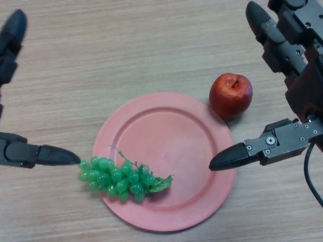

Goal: Pick up the green grapes and place it on the plate

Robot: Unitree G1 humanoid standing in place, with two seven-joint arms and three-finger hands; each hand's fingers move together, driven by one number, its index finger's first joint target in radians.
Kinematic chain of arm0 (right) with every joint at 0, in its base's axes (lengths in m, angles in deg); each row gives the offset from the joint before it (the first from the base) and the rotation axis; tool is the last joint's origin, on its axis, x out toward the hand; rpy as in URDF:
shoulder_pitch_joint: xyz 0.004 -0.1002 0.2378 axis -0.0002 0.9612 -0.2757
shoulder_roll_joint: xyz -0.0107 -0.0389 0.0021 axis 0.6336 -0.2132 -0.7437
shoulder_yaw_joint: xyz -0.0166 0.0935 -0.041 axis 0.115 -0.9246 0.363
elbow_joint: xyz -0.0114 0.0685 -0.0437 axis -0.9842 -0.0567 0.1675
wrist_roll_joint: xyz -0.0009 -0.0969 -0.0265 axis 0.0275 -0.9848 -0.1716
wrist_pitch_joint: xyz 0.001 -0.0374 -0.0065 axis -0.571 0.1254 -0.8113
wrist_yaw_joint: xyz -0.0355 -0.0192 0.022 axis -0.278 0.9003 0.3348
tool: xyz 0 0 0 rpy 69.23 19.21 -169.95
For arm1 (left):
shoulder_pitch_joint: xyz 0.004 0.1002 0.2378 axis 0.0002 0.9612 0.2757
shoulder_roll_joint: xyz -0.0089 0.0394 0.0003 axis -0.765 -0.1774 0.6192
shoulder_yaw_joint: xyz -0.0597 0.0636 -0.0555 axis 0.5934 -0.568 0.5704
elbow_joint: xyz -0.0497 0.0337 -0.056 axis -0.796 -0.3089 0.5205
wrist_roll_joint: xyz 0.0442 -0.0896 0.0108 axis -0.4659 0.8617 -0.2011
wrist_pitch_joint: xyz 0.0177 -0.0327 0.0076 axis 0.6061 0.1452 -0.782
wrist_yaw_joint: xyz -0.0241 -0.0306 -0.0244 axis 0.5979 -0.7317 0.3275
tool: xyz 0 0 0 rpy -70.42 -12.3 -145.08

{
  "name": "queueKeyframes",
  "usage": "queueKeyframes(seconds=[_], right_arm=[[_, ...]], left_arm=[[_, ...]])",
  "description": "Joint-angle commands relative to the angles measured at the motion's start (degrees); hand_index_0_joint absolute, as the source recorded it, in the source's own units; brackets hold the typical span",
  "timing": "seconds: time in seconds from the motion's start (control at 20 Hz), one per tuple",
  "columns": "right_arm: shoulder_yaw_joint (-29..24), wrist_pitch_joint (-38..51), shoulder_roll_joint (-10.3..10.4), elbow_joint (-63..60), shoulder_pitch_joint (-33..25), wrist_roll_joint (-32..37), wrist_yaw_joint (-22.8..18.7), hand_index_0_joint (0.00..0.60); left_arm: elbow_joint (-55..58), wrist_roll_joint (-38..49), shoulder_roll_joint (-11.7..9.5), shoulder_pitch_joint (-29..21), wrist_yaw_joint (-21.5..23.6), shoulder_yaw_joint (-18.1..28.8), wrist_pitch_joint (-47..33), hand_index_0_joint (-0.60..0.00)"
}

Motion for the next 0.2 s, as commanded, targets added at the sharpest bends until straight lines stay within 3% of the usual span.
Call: queueKeyframes(seconds=[0.05, 0.2], right_arm=[[-2.0, 6.8, -0.8, 2.8, -1.7, -0.9, -0.9, 0.000], [-1.7, 7.6, -0.2, 2.5, -1.3, -1.5, -0.8, 0.000]], left_arm=[[2.6, -1.6, -1.2, -0.5, 0.9, 1.7, -8.4, 0.000], [5.2, -5.6, 0.2, 0.2, 1.1, 0.0, -9.9, 0.000]])
